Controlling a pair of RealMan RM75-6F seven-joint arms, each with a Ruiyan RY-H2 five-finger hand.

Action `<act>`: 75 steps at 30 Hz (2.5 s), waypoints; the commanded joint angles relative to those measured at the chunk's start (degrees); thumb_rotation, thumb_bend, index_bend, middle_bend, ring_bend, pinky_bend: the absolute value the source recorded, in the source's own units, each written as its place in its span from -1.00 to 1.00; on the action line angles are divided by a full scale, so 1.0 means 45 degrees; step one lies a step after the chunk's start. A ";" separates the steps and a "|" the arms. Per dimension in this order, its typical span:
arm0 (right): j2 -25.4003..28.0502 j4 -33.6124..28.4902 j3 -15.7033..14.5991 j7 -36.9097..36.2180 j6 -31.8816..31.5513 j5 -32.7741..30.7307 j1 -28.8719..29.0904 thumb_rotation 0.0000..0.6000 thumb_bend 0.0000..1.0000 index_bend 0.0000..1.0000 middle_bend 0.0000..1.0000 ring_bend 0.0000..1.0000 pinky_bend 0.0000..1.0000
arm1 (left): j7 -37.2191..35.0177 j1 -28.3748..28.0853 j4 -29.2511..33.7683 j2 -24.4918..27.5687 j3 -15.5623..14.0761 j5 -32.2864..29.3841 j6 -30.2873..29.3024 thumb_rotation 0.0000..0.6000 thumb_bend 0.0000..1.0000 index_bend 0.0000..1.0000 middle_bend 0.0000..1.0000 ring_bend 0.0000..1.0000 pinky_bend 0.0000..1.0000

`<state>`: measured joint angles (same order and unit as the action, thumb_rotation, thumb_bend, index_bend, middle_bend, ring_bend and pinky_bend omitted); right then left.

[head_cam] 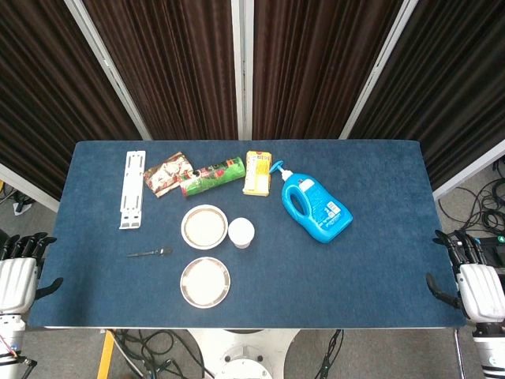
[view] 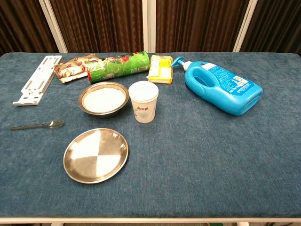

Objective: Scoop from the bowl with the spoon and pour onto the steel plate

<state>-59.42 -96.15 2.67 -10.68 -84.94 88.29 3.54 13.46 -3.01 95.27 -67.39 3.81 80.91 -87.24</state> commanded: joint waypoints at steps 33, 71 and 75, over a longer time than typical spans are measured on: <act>0.0286 0.0096 0.0285 0.0168 0.0556 -0.0178 0.0571 1.00 -0.39 -0.82 -0.57 -1.00 -1.00 | -0.1269 -0.4536 -0.2421 -0.2382 0.1410 -0.2914 0.7023 1.00 -0.58 0.03 0.42 0.41 0.77; 0.0155 0.0323 0.0215 -0.0038 0.0908 -0.0606 0.0635 1.00 -0.39 -0.82 -0.57 -1.00 -1.00 | -0.0317 -0.5283 -0.3919 -0.4711 0.0908 -0.6332 0.7939 1.00 -0.26 0.11 0.78 0.75 1.00; 0.0138 0.0340 0.0215 -0.0048 0.0986 -0.0642 0.0666 1.00 -0.39 -0.82 -0.56 -1.00 -1.00 | -0.0327 -0.5349 -0.3837 -0.4632 0.0932 -0.6548 0.8093 1.00 -0.26 0.08 0.78 0.75 1.00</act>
<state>-58.79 -94.63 3.63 -10.90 -80.50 85.40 6.53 12.02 -26.98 77.88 -88.36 7.95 51.63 -50.98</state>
